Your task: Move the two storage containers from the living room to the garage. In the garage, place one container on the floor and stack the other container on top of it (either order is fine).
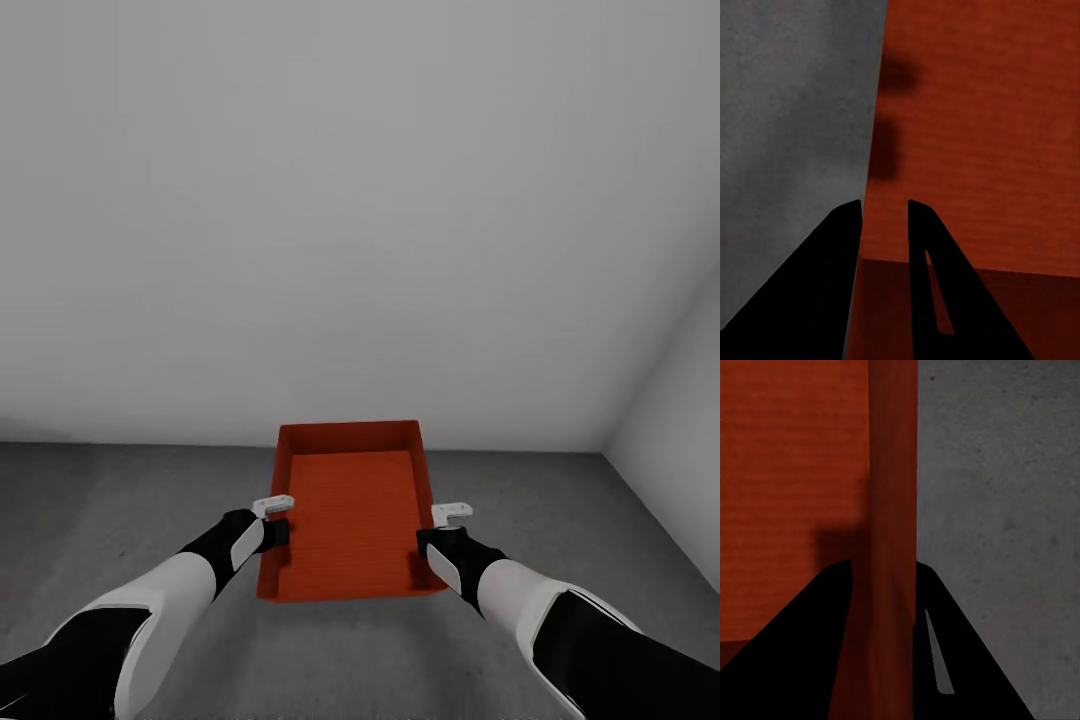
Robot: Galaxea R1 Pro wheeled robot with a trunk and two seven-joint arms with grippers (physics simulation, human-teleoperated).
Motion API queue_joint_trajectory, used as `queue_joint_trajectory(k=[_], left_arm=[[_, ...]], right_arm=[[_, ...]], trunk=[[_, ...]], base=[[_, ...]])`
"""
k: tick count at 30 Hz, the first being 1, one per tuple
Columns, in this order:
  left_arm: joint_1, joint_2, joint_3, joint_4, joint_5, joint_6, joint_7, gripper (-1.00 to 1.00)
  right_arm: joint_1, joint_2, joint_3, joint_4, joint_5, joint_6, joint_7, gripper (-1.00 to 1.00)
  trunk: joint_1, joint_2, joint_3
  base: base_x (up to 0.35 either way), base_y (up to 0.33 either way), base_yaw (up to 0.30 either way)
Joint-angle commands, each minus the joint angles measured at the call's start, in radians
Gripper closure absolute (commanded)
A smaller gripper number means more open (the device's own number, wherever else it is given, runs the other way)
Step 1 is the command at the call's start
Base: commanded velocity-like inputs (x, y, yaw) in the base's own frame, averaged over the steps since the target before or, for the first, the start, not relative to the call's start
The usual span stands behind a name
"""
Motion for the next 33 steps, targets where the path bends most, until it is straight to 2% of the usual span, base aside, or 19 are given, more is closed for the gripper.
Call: queue_joint_trajectory(k=[1, 7, 33], left_arm=[[-0.001, -0.001, 0.006, -0.018, 0.011, -0.008, 0.001, 1.0], [-0.001, -0.002, 0.006, -0.018, 0.011, -0.006, 0.001, 1.0], [-0.001, -0.004, 0.006, -0.018, 0.009, -0.006, 0.003, 1.0]], right_arm=[[0.0, 0.0, 0.04, 0.0, -0.032, 0.006, 0.0, 1.0], [0.0, 0.0, 0.04, 0.0, -0.032, 0.006, 0.0, 1.0], [0.0, 0.004, 0.04, 0.0, -0.032, 0.006, 0.0, 1.0]], trunk=[[0.0, -0.002, -0.004], [0.0, -0.002, -0.014], [0.1, -0.184, -0.137]], base=[[0.0, 0.0, 0.0], [0.0, 0.0, 0.0], [0.0, 0.0, 0.0]])
